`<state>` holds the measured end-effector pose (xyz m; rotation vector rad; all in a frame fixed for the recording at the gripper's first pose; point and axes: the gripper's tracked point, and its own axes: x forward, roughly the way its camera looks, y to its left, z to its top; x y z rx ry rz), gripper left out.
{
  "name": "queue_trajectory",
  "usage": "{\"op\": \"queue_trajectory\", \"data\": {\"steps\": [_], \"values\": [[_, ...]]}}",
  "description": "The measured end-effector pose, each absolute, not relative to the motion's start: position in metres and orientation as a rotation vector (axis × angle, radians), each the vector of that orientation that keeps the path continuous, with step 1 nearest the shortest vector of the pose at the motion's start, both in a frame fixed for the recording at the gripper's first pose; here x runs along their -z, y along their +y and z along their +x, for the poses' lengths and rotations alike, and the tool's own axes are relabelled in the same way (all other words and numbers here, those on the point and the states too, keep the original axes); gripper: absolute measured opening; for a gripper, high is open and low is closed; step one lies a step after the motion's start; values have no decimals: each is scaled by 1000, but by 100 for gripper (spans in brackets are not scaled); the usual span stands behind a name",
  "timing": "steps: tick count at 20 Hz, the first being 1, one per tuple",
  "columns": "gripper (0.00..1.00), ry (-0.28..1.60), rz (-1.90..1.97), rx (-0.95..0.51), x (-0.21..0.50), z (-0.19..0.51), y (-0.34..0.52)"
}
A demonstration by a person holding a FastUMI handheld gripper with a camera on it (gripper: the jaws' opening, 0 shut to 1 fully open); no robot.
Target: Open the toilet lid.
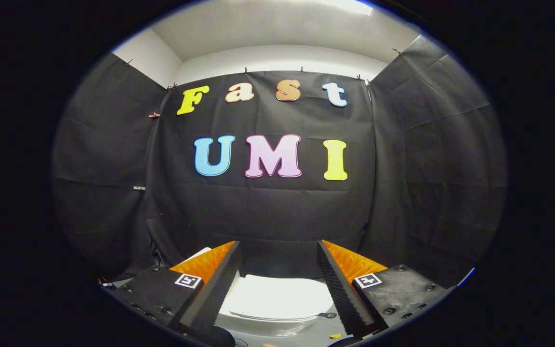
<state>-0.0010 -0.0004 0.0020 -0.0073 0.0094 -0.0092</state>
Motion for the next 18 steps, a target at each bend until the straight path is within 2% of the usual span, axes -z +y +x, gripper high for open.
{"op": "queue_trajectory", "data": {"steps": [9, 18], "values": [[99, 10, 25, 14, 2, 3, -10], [100, 51, 109, 104, 32, 38, -72]]}}
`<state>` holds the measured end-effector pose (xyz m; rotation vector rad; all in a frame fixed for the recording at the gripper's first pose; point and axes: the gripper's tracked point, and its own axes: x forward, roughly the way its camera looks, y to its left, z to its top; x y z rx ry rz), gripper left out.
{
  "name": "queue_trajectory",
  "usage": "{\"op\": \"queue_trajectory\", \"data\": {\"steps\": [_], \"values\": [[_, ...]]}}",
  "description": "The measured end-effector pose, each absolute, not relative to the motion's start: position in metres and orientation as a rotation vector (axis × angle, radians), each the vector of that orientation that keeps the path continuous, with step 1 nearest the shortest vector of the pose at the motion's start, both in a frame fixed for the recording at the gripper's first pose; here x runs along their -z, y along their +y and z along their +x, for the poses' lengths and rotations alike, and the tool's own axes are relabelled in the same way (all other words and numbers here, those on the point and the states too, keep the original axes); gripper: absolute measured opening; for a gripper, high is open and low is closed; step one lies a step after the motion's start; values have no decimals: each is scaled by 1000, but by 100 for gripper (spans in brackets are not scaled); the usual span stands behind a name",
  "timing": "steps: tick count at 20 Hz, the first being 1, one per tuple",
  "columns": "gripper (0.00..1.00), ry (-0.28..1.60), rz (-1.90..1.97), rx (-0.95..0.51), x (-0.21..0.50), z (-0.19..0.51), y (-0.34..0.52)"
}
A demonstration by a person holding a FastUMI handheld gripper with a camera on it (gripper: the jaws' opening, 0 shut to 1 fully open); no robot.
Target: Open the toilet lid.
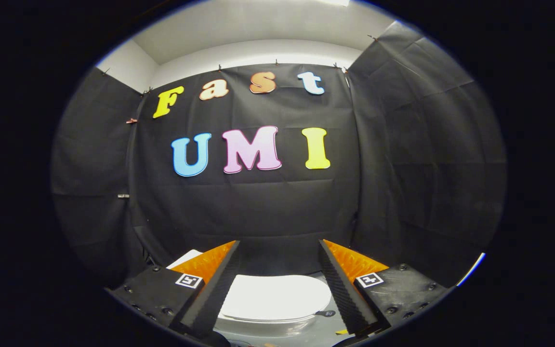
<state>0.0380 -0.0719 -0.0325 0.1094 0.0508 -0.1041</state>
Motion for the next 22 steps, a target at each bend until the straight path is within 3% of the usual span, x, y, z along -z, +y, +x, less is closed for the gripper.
{"op": "queue_trajectory", "data": {"steps": [22], "values": [[97, 338, 632, 303, 278, 137, -248]]}}
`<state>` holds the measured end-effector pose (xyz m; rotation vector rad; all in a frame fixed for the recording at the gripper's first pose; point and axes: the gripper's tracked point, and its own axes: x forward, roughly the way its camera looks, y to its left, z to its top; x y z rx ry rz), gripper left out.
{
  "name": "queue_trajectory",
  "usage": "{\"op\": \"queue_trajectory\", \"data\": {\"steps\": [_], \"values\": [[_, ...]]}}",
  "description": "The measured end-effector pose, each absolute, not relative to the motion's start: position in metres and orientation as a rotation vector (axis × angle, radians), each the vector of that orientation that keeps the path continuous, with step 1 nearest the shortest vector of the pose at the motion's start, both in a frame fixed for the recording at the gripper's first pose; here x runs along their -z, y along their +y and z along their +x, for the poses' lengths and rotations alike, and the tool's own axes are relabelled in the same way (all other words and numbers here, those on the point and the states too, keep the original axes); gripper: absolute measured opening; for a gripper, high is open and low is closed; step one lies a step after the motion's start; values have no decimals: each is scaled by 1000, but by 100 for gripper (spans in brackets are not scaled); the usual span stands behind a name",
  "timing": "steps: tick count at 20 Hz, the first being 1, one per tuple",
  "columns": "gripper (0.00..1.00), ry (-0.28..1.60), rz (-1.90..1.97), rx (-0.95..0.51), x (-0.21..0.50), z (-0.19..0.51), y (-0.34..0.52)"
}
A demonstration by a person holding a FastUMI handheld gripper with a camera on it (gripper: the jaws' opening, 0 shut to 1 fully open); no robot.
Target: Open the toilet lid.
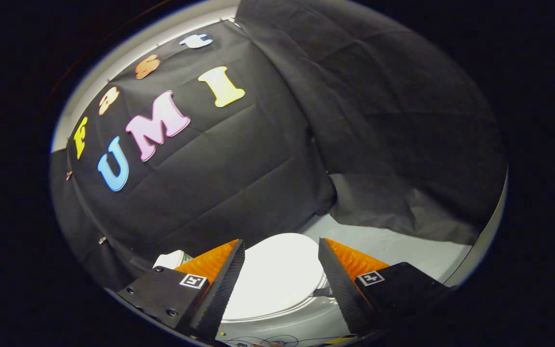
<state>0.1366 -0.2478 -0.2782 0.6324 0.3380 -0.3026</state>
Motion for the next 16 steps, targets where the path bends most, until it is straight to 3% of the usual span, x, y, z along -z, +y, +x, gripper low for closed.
{"op": "queue_trajectory", "data": {"steps": [16], "values": [[97, 592, 1105, 445, 488, 139, -268]]}}
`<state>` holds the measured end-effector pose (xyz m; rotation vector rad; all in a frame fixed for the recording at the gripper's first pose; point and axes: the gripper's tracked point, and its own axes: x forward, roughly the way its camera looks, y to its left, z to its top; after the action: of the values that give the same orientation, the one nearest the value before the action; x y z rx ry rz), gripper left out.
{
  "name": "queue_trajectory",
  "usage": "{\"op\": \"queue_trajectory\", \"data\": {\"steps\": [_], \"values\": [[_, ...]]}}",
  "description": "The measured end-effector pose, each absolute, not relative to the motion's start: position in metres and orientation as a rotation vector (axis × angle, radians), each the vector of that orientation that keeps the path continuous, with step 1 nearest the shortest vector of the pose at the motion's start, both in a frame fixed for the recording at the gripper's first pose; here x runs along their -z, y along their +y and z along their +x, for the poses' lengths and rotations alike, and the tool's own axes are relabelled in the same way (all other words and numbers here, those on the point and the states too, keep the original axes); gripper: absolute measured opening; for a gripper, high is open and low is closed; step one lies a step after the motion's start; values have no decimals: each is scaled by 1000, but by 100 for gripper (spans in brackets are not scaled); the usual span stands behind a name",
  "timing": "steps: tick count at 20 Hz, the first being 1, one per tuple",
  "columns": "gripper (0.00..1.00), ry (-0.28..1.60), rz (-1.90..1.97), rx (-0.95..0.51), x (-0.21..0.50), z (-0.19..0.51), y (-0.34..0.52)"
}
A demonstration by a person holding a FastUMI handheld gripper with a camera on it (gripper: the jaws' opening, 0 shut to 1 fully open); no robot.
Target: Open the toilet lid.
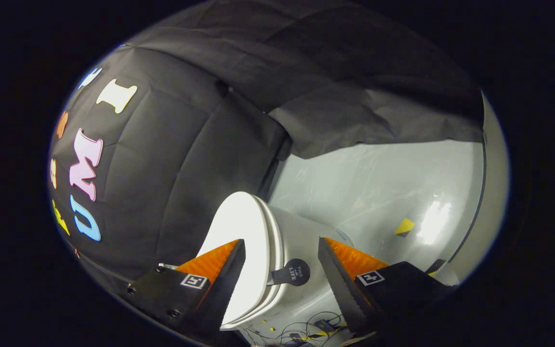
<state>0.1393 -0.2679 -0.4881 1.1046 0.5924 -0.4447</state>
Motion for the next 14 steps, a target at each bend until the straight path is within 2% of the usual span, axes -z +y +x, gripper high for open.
{"op": "queue_trajectory", "data": {"steps": [2, 4, 7, 8, 10, 12, 14], "values": [[94, 610, 1179, 425, 502, 145, -258], [88, 614, 1270, 411, 516, 145, -249], [71, 619, 1353, 394, 527, 147, -237], [60, 620, 1363, 389, 530, 149, -235], [59, 632, 1379, 379, 534, 150, -229], [40, 616, 1417, 368, 537, 151, -230], [40, 588, 1454, 358, 535, 151, -231]]}}
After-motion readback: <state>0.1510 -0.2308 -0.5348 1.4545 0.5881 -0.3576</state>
